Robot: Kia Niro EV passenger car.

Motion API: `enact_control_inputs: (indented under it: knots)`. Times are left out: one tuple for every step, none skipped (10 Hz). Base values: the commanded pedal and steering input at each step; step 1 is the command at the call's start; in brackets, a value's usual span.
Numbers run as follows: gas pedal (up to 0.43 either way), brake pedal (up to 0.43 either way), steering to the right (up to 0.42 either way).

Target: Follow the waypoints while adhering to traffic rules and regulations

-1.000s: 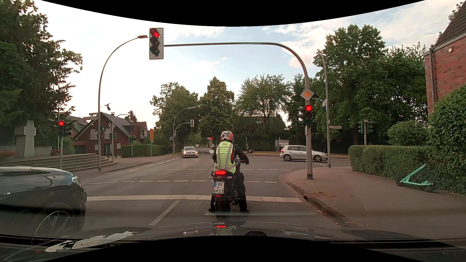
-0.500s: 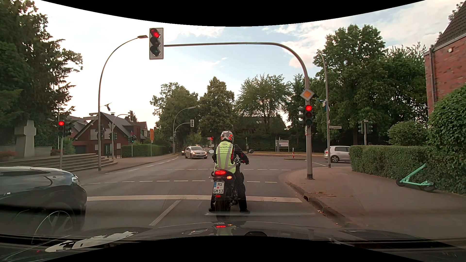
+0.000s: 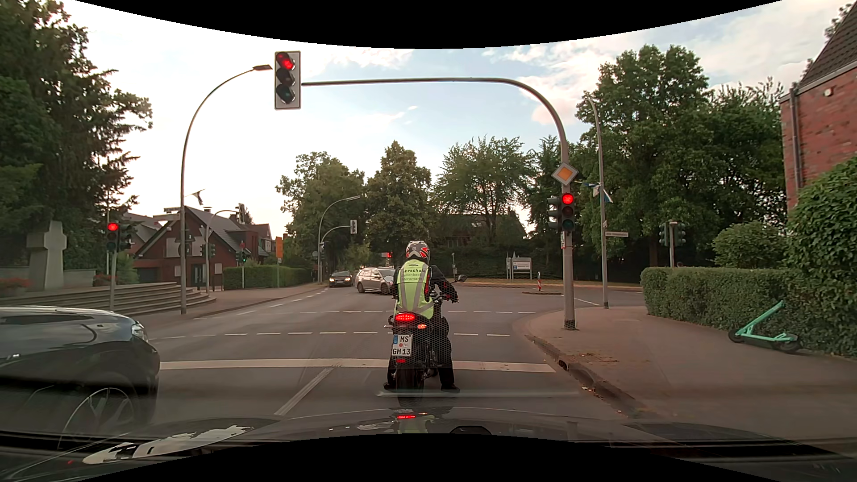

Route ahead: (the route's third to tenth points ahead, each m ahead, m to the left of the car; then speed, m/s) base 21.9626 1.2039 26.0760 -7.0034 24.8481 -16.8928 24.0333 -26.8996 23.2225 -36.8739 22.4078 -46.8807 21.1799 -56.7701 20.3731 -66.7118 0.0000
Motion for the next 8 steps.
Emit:
enact_control_inputs:
  knots:
    - [0.0, 0.0, -0.016]
    - [0.0, 0.0, -0.016]
    - [0.0, 0.0, -0.016]
    - [0.0, 0.0, -0.016]
    - [0.0, 0.0, -0.016]
    - [0.0, 0.0, -0.016]
    - [0.0, 0.0, -0.016]
    - [0.0, 0.0, -0.016]
